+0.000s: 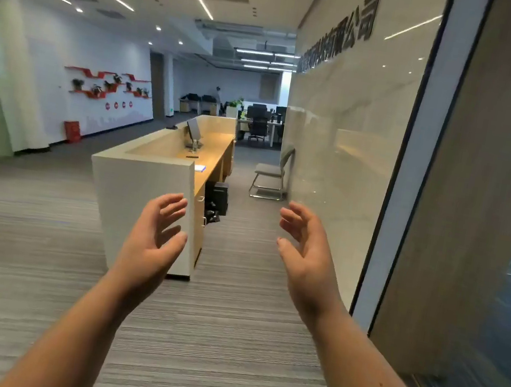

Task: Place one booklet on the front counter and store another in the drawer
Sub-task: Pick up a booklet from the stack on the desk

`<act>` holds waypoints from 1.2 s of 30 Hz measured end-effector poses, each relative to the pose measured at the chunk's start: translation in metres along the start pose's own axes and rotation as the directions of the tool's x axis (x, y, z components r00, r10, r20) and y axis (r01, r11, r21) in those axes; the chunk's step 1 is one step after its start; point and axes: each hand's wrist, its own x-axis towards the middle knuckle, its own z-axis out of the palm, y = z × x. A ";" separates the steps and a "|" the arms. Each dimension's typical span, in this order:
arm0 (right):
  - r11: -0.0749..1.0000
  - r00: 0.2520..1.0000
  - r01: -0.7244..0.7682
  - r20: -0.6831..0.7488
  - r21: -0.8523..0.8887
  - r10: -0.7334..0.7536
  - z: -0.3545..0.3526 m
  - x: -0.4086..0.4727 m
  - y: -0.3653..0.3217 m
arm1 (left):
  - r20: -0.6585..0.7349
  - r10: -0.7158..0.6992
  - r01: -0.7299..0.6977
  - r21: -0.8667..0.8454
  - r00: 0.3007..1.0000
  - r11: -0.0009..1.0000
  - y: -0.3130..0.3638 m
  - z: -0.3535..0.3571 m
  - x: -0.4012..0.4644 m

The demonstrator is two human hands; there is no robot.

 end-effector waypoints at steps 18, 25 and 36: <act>0.999 0.999 -0.008 -0.045 0.044 0.010 0.010 0.362 0.233 | -0.015 -0.020 0.021 0.056 1.000 0.998 -0.216 0.066 0.357; 1.000 1.000 0.002 -0.020 0.005 -0.002 0.015 0.515 0.311 | -0.041 -0.058 0.061 0.065 0.997 0.996 -0.300 0.084 0.503; 0.998 0.999 -0.033 0.019 -0.058 0.035 0.071 0.753 0.480 | -0.106 -0.103 0.108 0.046 0.989 0.993 -0.483 0.085 0.739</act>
